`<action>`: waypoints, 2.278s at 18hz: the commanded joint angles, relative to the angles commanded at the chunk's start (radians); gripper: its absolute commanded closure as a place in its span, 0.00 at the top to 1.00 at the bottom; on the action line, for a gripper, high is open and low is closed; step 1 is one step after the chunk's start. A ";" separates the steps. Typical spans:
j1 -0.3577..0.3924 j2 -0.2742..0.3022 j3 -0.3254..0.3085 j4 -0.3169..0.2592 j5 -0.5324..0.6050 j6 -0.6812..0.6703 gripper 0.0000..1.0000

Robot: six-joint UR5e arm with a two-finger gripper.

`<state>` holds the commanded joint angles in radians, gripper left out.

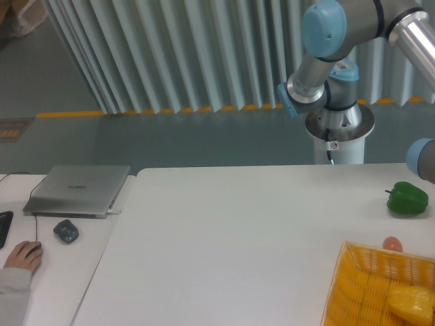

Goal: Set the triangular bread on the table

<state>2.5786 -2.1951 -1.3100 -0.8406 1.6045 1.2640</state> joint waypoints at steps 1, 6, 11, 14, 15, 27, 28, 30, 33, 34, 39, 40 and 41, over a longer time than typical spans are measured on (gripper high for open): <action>-0.002 -0.002 -0.002 0.000 0.000 0.000 1.00; -0.012 -0.029 0.005 0.000 0.020 0.002 1.00; -0.015 -0.040 0.006 0.000 0.020 0.003 0.93; -0.015 -0.041 0.006 0.000 0.020 0.034 0.83; -0.015 -0.041 0.005 0.000 0.020 0.040 0.71; -0.021 -0.014 0.002 0.000 0.014 -0.038 0.00; -0.023 -0.002 0.002 0.000 0.011 -0.058 0.00; -0.029 0.024 0.002 -0.002 0.008 -0.098 0.00; -0.044 0.089 -0.026 -0.003 -0.012 -0.156 0.00; -0.055 0.110 -0.038 -0.006 -0.021 -0.169 0.00; -0.061 0.231 -0.147 -0.069 -0.002 -0.132 0.00; -0.057 0.250 -0.170 -0.090 0.017 -0.061 0.00; -0.046 0.259 -0.187 -0.110 0.050 -0.001 0.00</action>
<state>2.5325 -1.9360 -1.4970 -0.9509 1.6548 1.2634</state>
